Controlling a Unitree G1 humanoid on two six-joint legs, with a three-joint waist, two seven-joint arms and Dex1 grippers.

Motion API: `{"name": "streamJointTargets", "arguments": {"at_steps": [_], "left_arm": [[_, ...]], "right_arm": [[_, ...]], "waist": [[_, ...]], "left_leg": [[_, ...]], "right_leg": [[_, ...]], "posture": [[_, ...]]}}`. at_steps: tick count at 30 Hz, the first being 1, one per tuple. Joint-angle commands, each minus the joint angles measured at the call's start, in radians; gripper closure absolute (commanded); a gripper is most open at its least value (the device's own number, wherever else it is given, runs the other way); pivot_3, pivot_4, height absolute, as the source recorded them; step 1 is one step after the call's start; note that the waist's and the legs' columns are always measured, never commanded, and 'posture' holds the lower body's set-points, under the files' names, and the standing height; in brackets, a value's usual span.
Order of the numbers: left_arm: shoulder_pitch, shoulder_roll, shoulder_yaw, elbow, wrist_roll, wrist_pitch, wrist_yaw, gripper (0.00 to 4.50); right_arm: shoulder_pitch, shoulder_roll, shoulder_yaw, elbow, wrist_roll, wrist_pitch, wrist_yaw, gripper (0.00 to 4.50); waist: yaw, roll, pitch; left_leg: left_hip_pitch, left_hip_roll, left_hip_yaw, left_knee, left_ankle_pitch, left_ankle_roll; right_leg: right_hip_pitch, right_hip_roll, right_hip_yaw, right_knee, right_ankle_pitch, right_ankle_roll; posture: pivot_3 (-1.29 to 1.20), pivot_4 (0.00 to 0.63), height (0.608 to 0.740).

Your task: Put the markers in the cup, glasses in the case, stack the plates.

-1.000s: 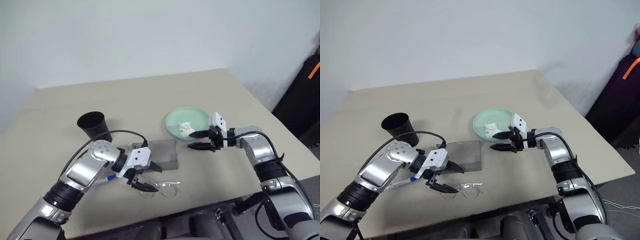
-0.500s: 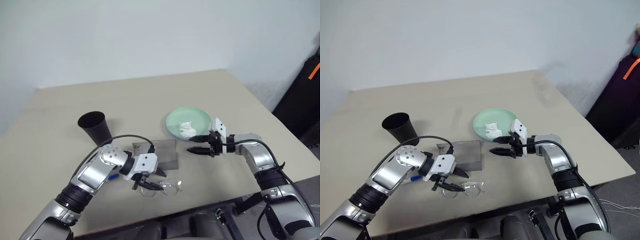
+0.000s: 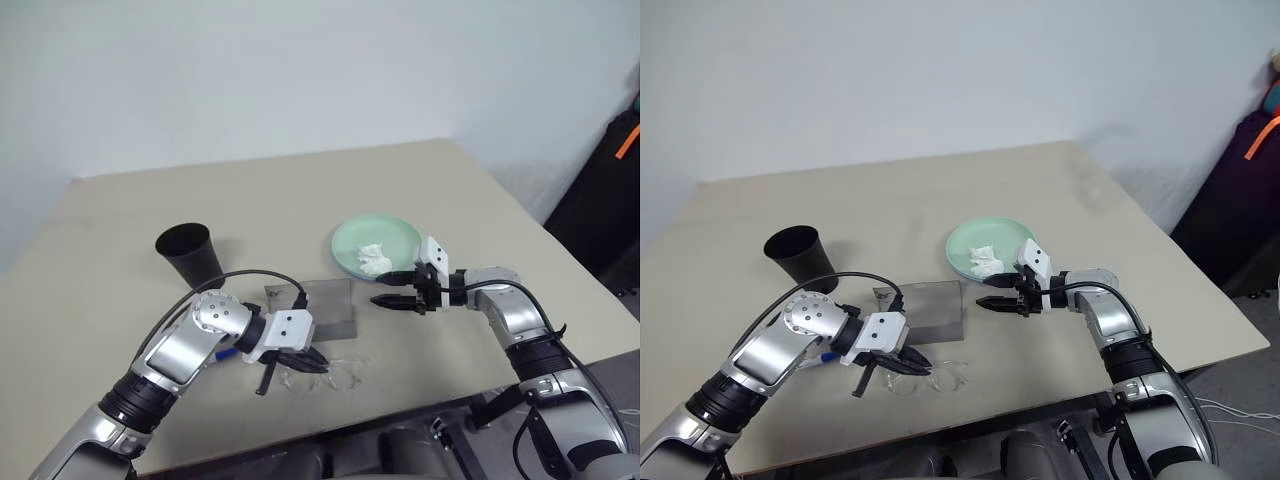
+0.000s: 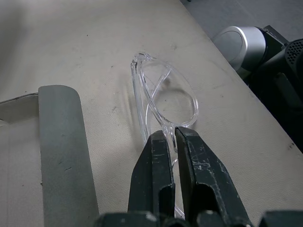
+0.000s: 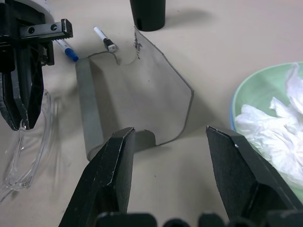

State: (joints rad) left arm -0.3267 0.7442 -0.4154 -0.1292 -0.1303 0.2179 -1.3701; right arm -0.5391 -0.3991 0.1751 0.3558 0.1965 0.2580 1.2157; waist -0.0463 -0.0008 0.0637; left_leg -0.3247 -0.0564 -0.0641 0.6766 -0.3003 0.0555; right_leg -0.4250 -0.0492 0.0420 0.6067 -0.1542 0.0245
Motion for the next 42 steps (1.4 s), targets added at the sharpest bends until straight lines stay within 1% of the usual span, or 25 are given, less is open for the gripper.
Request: {"name": "streamJointTargets", "arguments": {"at_steps": [1, 8, 13, 17, 21, 25, 31, 35, 42], "left_arm": [[0.008, 0.017, -0.004, -0.010, 0.009, 0.006, -0.009, 4.43], [-0.003, 0.025, 0.047, -0.065, -0.091, 0.120, -0.035, 4.47], [-0.024, 0.040, 0.085, -0.075, -0.126, 0.155, -0.039, 4.47], [-0.057, 0.033, 0.152, -0.083, -0.195, 0.201, -0.030, 4.47], [-0.092, 0.029, 0.198, -0.069, -0.223, 0.206, -0.010, 4.47], [-0.160, 0.017, 0.229, 0.003, -0.180, 0.141, 0.038, 4.47], [-0.261, 0.002, 0.183, 0.173, -0.042, -0.034, 0.084, 4.47], [-0.283, -0.017, 0.141, 0.250, 0.031, -0.120, 0.086, 4.47], [-0.294, -0.040, 0.093, 0.353, 0.118, -0.232, 0.087, 4.47]], "right_arm": [[-0.031, 0.003, -0.009, -0.007, 0.009, -0.020, -0.010, 1.92], [-0.031, 0.000, -0.011, -0.006, 0.012, -0.022, -0.016, 1.92], [-0.046, 0.004, -0.019, 0.015, 0.007, -0.036, -0.038, 1.92], [-0.094, 0.019, -0.046, 0.102, -0.010, -0.082, -0.111, 1.92], [-0.133, 0.011, -0.058, 0.176, -0.016, -0.125, -0.133, 1.92], [-0.161, 0.001, -0.071, 0.228, -0.015, -0.151, -0.135, 1.92], [-0.170, 0.001, -0.070, 0.250, -0.018, -0.170, -0.129, 1.92], [-0.164, 0.004, -0.068, 0.243, -0.019, -0.171, -0.129, 1.92], [-0.148, 0.000, -0.071, 0.227, -0.016, -0.168, -0.130, 1.92]], "waist": [[0.000, 0.000, 0.000], [0.000, 0.000, 0.000], [0.000, 0.000, 0.000], [0.000, -0.001, 0.001], [0.000, -0.001, 0.000], [0.000, -0.001, 0.000], [-0.001, 0.000, 0.000], [0.000, 0.000, 0.000], [0.000, 0.000, 0.000]], "left_leg": [[0.000, 0.000, 0.000, 0.000, 0.000, 0.000], [0.000, 0.000, 0.000, 0.000, 0.000, 0.000], [0.000, 0.000, 0.000, 0.000, 0.000, 0.000], [0.000, 0.000, 0.000, 0.000, 0.000, 0.000], [0.000, 0.000, 0.000, 0.001, 0.000, 0.000], [-0.001, -0.001, -0.001, 0.001, 0.000, 0.000], [-0.001, -0.002, -0.001, 0.000, 0.000, 0.000], [-0.001, -0.001, -0.001, 0.000, 0.000, 0.000], [-0.001, -0.002, -0.001, 0.000, 0.000, 0.000]], "right_leg": [[0.000, 0.000, 0.000, 0.000, 0.000, 0.000], [0.000, 0.000, 0.000, 0.000, 0.000, 0.000], [0.000, 0.000, 0.000, 0.000, 0.000, 0.000], [-0.001, 0.000, 0.000, 0.000, 0.000, 0.000], [0.000, 0.000, 0.000, 0.000, 0.000, 0.000], [0.000, 0.000, 0.000, 0.000, 0.000, 0.000], [-0.001, 0.000, 0.000, 0.000, 0.000, -0.001], [-0.001, 0.000, 0.001, 0.000, 0.001, 0.000], [-0.001, 0.000, 0.001, 0.000, 0.001, -0.001]], "posture": [[0.00, 0.000, 0.740], [0.00, 0.000, 0.740], [0.00, 0.000, 0.740], [0.00, 0.000, 0.740], [0.00, 0.000, 0.740], [0.00, 0.000, 0.740], [0.00, 0.000, 0.740], [0.00, 0.000, 0.740], [0.00, 0.000, 0.740]]}}
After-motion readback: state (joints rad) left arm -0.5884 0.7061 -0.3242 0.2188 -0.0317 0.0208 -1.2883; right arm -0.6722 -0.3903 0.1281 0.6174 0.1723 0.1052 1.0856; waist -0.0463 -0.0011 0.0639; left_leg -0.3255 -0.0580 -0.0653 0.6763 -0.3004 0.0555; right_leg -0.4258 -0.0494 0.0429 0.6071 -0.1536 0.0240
